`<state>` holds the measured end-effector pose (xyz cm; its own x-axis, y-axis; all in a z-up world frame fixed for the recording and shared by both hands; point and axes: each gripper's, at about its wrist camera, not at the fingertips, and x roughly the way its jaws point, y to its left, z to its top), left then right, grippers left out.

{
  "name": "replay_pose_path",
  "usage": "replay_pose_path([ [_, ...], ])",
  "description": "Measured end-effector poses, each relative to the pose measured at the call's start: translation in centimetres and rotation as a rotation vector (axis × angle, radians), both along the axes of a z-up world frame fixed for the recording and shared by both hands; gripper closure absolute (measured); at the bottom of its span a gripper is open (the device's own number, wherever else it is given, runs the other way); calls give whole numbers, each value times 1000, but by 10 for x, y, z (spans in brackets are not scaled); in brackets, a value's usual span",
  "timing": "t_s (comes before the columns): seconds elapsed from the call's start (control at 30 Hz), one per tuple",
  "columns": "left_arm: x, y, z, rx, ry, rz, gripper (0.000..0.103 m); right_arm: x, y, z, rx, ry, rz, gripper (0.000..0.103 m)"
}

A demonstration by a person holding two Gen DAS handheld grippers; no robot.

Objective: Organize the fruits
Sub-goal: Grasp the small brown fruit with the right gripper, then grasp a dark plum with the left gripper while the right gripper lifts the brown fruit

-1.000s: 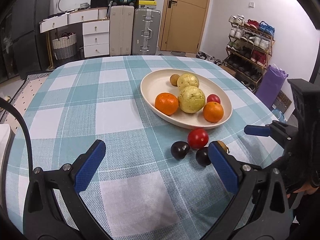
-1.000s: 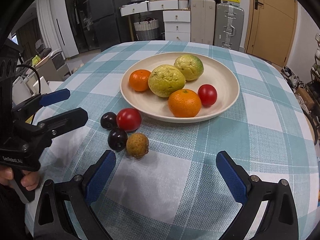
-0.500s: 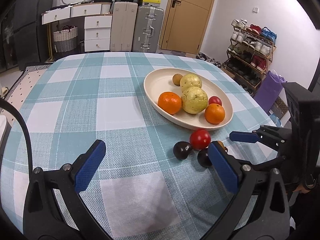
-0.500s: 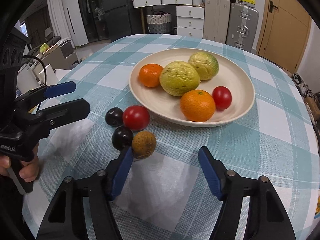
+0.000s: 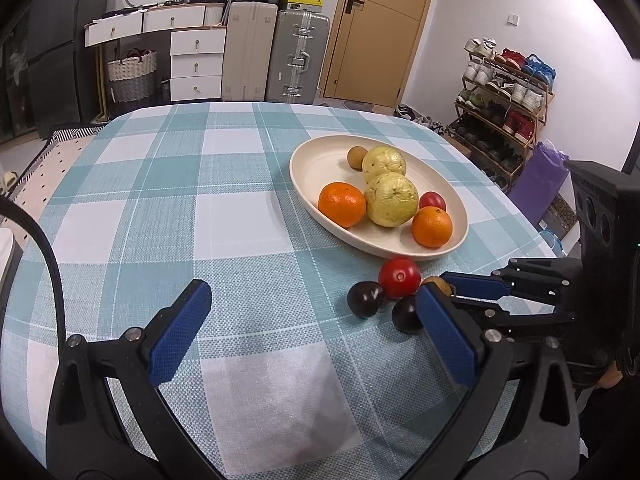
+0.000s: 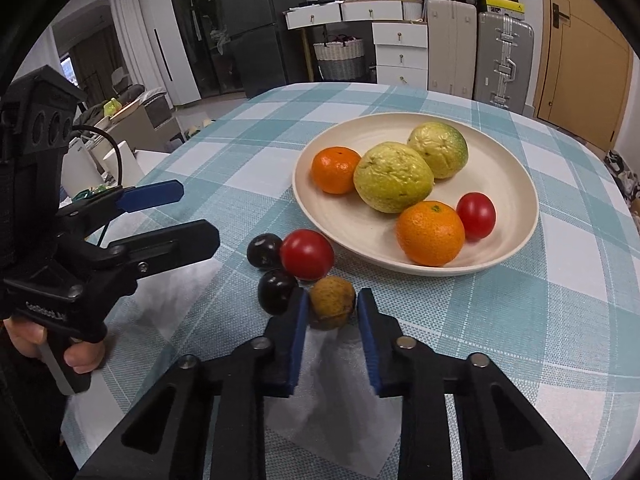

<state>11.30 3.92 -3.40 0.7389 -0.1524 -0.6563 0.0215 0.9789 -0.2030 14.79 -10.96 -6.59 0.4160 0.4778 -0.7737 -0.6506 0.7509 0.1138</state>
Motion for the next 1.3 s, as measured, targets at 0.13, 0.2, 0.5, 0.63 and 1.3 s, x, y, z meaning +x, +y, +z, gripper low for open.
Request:
replay_pose_path([
  [0.13,0,0,-1,0,6,1,1,-1,-3,1,5,1,-2,78],
  [0.2,1,-1,-3,7,25,-2,1,-3,-7,3,10,-6,-9,78],
  [0.5,14,-13,-16,80,117,-27,15,-13,-33,12,47,-30,-89,78],
  [0.63,21,-20,-19,119,133,-56,21,-17,-42,12,52,-32,-114,78],
  [1.3,33,-47,-24,118,144,-233,82,-21,-49,18,50,-60,-128,78],
])
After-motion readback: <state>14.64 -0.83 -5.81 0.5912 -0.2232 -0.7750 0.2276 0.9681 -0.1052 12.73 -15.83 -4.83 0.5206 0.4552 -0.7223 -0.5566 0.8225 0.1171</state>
